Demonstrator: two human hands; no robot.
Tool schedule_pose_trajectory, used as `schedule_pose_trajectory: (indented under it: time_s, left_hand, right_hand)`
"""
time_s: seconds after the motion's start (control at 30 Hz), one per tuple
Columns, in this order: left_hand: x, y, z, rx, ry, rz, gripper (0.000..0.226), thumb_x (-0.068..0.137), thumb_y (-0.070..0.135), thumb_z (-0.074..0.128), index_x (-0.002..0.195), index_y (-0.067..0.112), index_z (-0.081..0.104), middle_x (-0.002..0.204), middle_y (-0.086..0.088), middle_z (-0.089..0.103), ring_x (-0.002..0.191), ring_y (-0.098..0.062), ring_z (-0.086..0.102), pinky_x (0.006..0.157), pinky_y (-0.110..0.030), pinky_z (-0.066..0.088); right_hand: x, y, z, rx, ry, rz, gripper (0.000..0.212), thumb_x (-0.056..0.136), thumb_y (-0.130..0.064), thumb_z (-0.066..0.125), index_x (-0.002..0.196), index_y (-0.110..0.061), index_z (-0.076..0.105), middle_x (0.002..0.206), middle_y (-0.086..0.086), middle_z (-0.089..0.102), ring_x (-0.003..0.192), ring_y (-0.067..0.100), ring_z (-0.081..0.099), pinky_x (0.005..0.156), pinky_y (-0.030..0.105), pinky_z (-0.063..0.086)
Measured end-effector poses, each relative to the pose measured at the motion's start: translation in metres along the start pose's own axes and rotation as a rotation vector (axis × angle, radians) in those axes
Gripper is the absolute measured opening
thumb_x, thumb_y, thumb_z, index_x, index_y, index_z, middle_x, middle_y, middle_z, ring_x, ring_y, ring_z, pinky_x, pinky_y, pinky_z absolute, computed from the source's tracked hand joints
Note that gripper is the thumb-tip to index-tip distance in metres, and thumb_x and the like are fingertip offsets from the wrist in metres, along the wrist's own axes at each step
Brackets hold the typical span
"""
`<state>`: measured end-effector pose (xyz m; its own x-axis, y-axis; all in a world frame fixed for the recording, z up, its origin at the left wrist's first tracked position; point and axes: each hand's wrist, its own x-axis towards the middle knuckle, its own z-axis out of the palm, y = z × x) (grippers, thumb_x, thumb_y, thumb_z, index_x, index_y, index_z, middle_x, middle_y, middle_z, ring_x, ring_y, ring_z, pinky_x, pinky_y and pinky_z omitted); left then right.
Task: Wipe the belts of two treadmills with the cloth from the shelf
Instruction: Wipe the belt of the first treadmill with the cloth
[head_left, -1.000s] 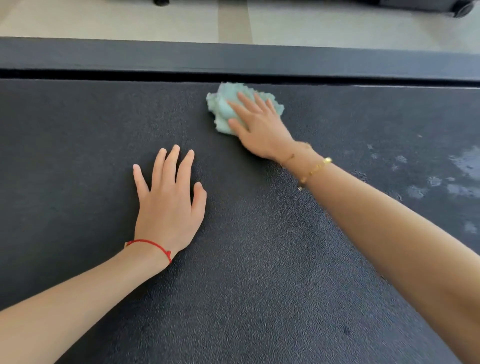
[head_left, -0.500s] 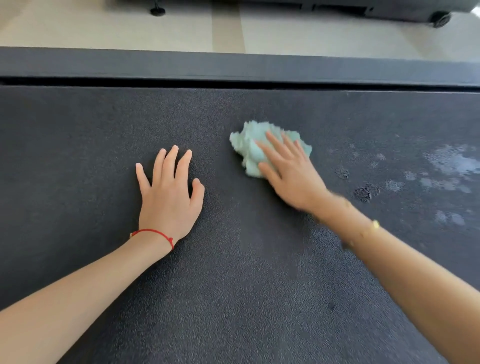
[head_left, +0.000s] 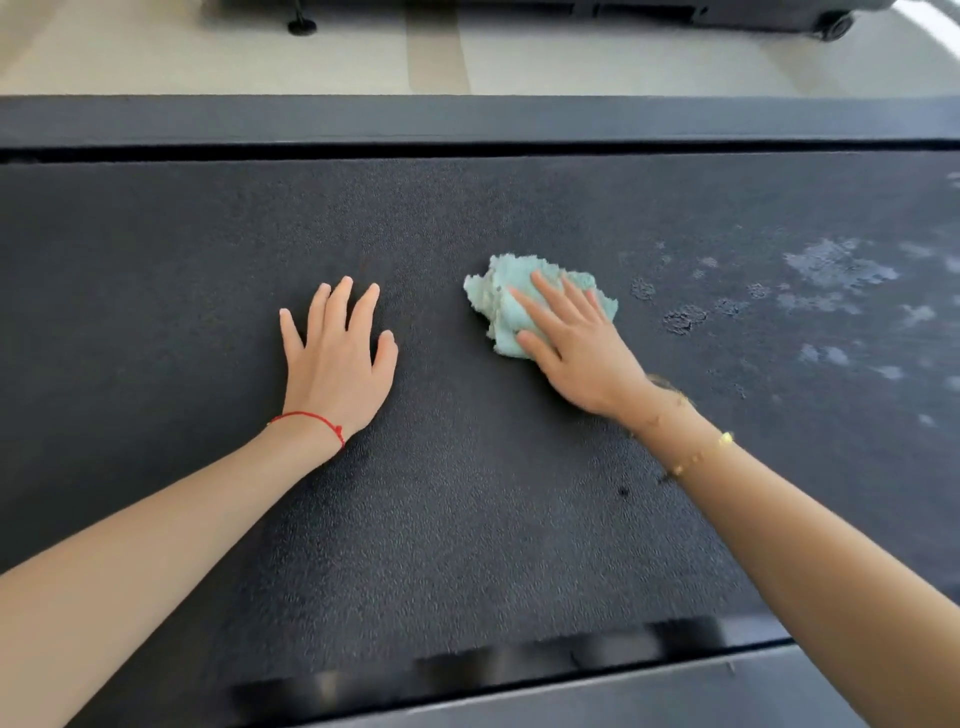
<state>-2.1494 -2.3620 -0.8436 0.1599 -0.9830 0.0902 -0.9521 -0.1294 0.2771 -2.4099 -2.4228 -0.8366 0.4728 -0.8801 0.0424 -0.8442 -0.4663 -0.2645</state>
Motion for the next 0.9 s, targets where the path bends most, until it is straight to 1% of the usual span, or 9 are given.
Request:
schedule_pose_trajectory:
  time_s: [0.07, 0.23, 0.33, 0.4, 0.5, 0.57, 0.73, 0.83, 0.9]
  left_hand:
    - [-0.018, -0.005, -0.002, 0.007, -0.005, 0.008, 0.057, 0.102, 0.037, 0.033, 0.156, 0.022, 0.023, 0.164, -0.006, 0.016, 0.152, -0.024, 0.006, 0.120, -0.059, 0.003]
    - [-0.050, -0.010, -0.003, 0.003, 0.006, 0.002, 0.058, 0.102, 0.037, 0.032, 0.156, 0.021, 0.022, 0.164, -0.006, 0.015, 0.153, -0.024, 0.006, 0.120, -0.059, 0.001]
    - [-0.054, -0.008, -0.001, 0.008, 0.028, -0.002, 0.057, 0.102, 0.036, 0.033, 0.156, 0.021, 0.024, 0.164, -0.006, 0.017, 0.152, -0.025, 0.007, 0.120, -0.059, 0.002]
    - [-0.054, -0.007, -0.001, 0.003, 0.051, -0.004, 0.055, 0.102, 0.035, 0.036, 0.155, 0.020, 0.027, 0.163, -0.008, 0.020, 0.152, -0.026, 0.010, 0.120, -0.060, 0.003]
    - [-0.055, -0.007, 0.000, 0.009, 0.051, -0.005, 0.055, 0.102, 0.035, 0.036, 0.154, 0.019, 0.028, 0.163, -0.008, 0.021, 0.152, -0.027, 0.011, 0.120, -0.060, 0.003]
    - [-0.055, -0.006, -0.001, 0.017, 0.049, -0.007, 0.055, 0.102, 0.035, 0.035, 0.155, 0.019, 0.028, 0.163, -0.007, 0.020, 0.152, -0.026, 0.011, 0.120, -0.059, 0.003]
    - [-0.055, -0.007, 0.000, 0.021, 0.058, -0.001, 0.055, 0.102, 0.035, 0.036, 0.154, 0.019, 0.028, 0.163, -0.008, 0.022, 0.151, -0.027, 0.012, 0.120, -0.061, 0.004]
    - [-0.056, -0.007, 0.000, 0.019, 0.062, -0.001, 0.055, 0.102, 0.035, 0.036, 0.154, 0.019, 0.028, 0.163, -0.008, 0.022, 0.152, -0.027, 0.012, 0.120, -0.060, 0.004]
    - [-0.056, -0.007, 0.000, 0.020, 0.061, -0.001, 0.055, 0.103, 0.035, 0.035, 0.155, 0.019, 0.028, 0.163, -0.008, 0.021, 0.152, -0.027, 0.011, 0.120, -0.060, 0.004]
  right_hand:
    - [-0.043, -0.019, 0.002, -0.003, -0.031, -0.129, 0.054, 0.102, -0.048, 0.023, 0.154, -0.033, 0.024, 0.163, 0.000, 0.015, 0.151, 0.030, 0.007, 0.122, 0.044, 0.002]
    - [-0.145, -0.068, 0.001, 0.019, -0.127, -0.358, 0.052, 0.105, -0.044, 0.031, 0.154, -0.036, 0.016, 0.164, -0.007, 0.005, 0.152, 0.021, -0.002, 0.123, 0.045, 0.004]
    - [-0.146, -0.058, -0.004, 0.037, -0.175, -0.446, 0.052, 0.105, -0.045, 0.032, 0.154, -0.034, 0.020, 0.164, -0.006, 0.008, 0.152, 0.020, 0.004, 0.123, 0.042, 0.005]
    - [-0.115, -0.042, -0.003, 0.009, -0.145, -0.377, 0.053, 0.103, -0.047, 0.030, 0.153, -0.030, 0.026, 0.163, -0.001, 0.014, 0.151, 0.023, 0.012, 0.123, 0.043, 0.007]
    - [-0.068, -0.027, 0.000, 0.040, -0.032, -0.072, 0.059, 0.098, -0.052, 0.024, 0.152, -0.028, 0.031, 0.162, 0.002, 0.021, 0.150, 0.030, 0.014, 0.122, 0.045, 0.004]
    - [-0.070, -0.036, 0.006, 0.013, -0.019, -0.035, 0.059, 0.098, -0.052, 0.022, 0.152, -0.030, 0.030, 0.162, 0.002, 0.020, 0.150, 0.031, 0.011, 0.121, 0.051, 0.006]
    - [-0.158, -0.070, -0.001, 0.001, -0.172, -0.424, 0.052, 0.105, -0.044, 0.030, 0.154, -0.034, 0.019, 0.164, -0.004, 0.007, 0.152, 0.024, 0.000, 0.123, 0.045, 0.001]
    - [-0.178, -0.069, -0.011, -0.032, -0.265, -0.504, 0.053, 0.105, -0.046, 0.030, 0.155, -0.037, 0.012, 0.164, -0.009, -0.001, 0.151, 0.018, -0.006, 0.123, 0.042, 0.001]
    - [-0.169, -0.057, -0.013, -0.047, -0.276, -0.515, 0.054, 0.105, -0.048, 0.030, 0.155, -0.036, 0.013, 0.164, -0.009, 0.000, 0.151, 0.017, -0.003, 0.123, 0.042, 0.005]
